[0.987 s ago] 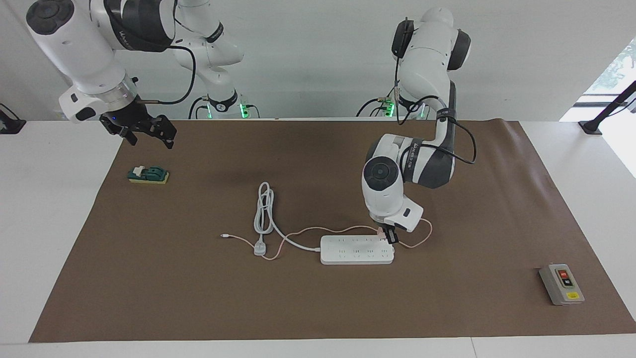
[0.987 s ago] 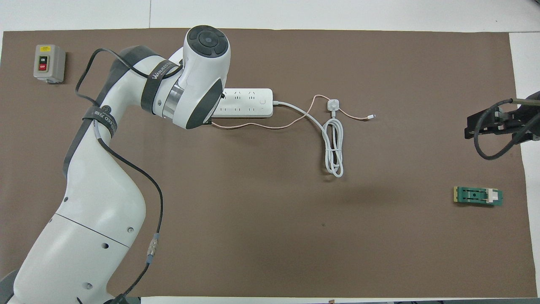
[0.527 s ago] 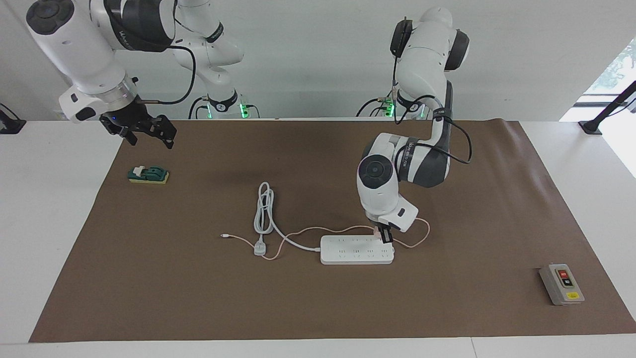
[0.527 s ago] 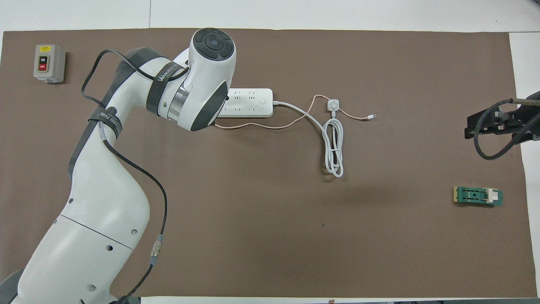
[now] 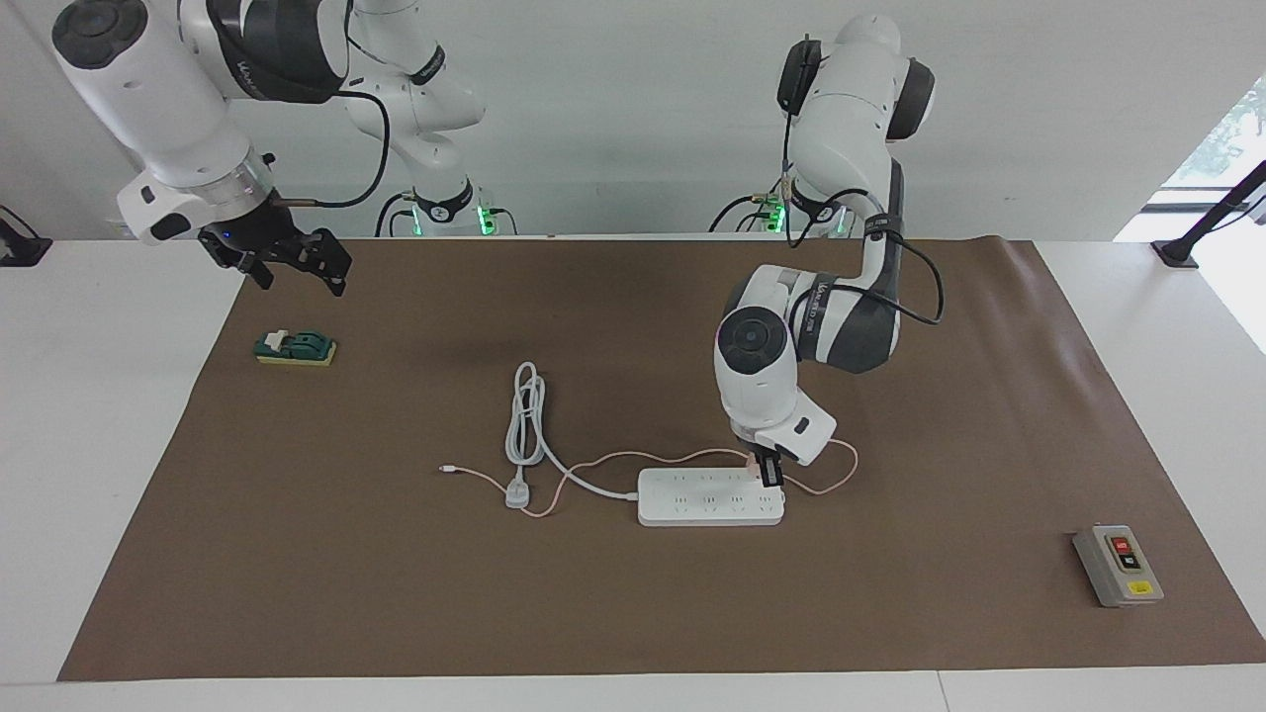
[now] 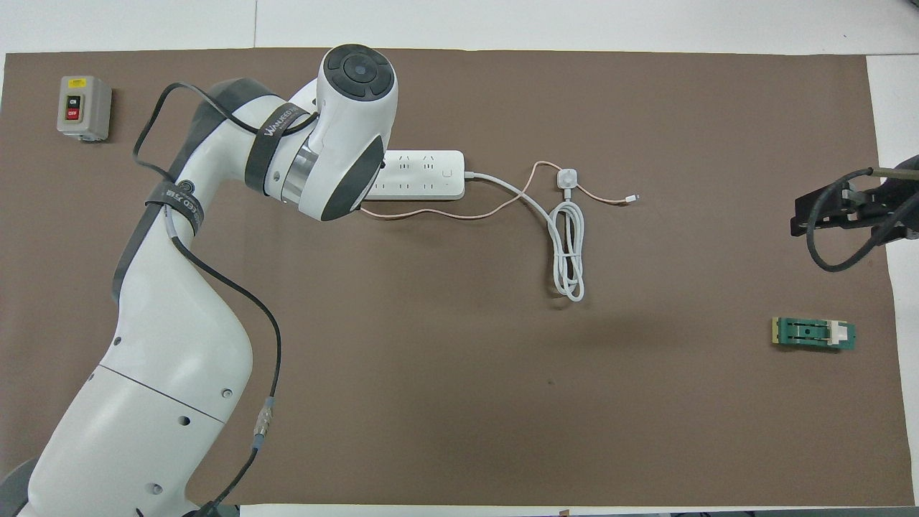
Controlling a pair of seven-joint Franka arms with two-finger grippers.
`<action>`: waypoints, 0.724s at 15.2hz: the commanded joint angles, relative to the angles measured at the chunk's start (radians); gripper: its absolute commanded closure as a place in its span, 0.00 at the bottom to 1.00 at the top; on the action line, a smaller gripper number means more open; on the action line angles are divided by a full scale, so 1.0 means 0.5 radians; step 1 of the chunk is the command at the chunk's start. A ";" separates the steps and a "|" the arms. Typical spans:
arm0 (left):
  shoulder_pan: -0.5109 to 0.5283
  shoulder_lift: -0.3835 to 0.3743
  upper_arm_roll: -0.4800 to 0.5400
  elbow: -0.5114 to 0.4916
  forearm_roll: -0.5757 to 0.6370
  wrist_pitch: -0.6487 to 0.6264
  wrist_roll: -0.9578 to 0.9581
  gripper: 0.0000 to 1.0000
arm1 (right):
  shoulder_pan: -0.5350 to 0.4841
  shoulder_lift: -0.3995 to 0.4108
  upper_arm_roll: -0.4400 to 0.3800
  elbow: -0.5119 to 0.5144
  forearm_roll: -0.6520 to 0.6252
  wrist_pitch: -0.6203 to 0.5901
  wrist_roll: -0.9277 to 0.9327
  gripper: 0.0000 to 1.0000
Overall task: Plug charger into power strip
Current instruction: 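Press the pink plug into the socket with the left gripper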
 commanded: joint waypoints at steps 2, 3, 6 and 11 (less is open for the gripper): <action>-0.004 0.013 0.025 0.028 0.032 0.013 0.064 1.00 | -0.028 -0.027 0.018 -0.012 0.012 -0.023 -0.035 0.00; -0.004 0.013 0.025 0.031 0.032 0.013 0.070 1.00 | -0.028 -0.027 0.018 -0.012 0.012 -0.026 -0.032 0.00; -0.001 0.016 0.028 0.047 0.032 0.007 0.086 1.00 | -0.028 -0.027 0.018 -0.012 0.012 -0.023 -0.035 0.00; -0.001 0.062 0.025 0.077 0.032 0.029 0.086 1.00 | -0.028 -0.024 0.018 -0.012 0.012 -0.023 -0.032 0.00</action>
